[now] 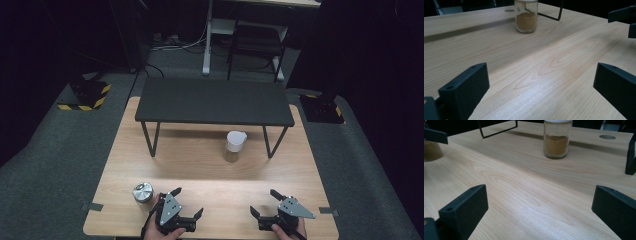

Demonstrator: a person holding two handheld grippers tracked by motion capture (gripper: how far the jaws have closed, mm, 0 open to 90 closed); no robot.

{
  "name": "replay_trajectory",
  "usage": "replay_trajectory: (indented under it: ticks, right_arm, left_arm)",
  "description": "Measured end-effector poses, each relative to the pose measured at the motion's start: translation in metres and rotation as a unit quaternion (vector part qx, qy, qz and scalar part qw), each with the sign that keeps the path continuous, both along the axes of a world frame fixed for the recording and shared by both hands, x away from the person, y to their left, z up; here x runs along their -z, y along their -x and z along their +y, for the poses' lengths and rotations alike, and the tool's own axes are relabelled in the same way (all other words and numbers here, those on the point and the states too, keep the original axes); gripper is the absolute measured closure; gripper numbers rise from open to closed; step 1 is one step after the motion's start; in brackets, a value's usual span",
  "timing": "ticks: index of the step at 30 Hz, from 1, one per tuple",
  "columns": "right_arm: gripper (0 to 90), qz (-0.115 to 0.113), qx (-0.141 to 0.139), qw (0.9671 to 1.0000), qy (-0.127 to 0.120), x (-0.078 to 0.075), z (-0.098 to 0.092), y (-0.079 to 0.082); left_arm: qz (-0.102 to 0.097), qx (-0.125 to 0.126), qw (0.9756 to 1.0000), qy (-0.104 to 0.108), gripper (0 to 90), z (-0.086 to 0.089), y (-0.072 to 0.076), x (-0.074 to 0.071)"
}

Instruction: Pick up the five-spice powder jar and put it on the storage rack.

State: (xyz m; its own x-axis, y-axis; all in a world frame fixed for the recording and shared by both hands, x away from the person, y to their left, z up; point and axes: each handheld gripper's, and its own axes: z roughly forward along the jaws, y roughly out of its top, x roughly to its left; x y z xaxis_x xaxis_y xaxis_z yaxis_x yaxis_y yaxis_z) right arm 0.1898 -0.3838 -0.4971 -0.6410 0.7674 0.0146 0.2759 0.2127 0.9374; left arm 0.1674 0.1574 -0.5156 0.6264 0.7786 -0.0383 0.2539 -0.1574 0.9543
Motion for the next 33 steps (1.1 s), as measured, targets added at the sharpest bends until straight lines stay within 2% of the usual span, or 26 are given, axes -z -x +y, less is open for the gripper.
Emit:
replay_trajectory:
  ticks: [8, 18, 24, 27, 33]
  right_arm:
    - [0.2, -0.005, 0.003, 1.0, -0.002, 0.0014, -0.0008, 0.0035]
    - [0.1, 0.001, 0.005, 0.9999, -0.009, 0.0015, -0.0029, 0.0029]
    - [0.3, 0.002, -0.007, 1.0, -0.003, 0.0002, -0.0035, 0.0008]
    - [0.1, 0.001, -0.002, 1.0, -0.006, 0.001, -0.0034, 0.0025]
    - [0.1, 0.005, -0.006, 0.9999, -0.01, 0.0008, -0.0056, 0.0014]
  left_arm:
    - [0.002, 0.001, 1.0, -0.001, 0.4, 0.0006, -0.0002, -0.0006]
    - [0.004, 0.0, 1.0, 0.001, 0.4, 0.001, -0.0003, -0.0006]
    - [-0.001, 0.004, 1.0, -0.002, 0.4, 0.0007, 0.0004, -0.0002]
    - [0.001, 0.0, 1.0, -0.001, 0.4, 0.0005, 0.0018, -0.0004]
    - [-0.001, 0.008, 1.0, -0.004, 0.4, 0.0003, 0.0028, -0.0007]
